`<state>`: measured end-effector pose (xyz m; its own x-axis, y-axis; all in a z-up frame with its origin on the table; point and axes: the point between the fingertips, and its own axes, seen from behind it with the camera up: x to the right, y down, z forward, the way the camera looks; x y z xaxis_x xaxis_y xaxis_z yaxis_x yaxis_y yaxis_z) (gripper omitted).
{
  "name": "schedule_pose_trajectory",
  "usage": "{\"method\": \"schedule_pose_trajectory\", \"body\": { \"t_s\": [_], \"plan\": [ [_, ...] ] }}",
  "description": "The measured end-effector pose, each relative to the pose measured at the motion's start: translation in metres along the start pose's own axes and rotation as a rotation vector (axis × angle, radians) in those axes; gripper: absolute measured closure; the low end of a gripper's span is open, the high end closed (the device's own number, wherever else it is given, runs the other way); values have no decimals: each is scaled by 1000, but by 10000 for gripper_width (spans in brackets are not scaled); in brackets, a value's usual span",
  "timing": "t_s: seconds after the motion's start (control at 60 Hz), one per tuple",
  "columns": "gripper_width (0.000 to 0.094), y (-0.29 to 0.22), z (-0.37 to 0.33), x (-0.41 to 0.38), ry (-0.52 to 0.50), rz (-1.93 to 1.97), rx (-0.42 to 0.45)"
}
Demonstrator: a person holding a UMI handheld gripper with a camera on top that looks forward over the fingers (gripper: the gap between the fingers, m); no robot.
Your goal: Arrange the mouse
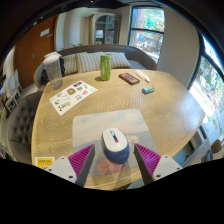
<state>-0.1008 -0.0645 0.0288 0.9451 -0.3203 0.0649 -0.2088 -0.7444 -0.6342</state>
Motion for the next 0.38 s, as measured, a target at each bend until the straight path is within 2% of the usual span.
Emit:
{"method": "schedule_pose_trajectory", "body": {
  "t_s": [0.133, 0.383],
  "plan": [
    [90, 7, -56, -29, 26, 42, 8],
    [88, 38, -137, -76, 67, 71, 16]
  ]
}}
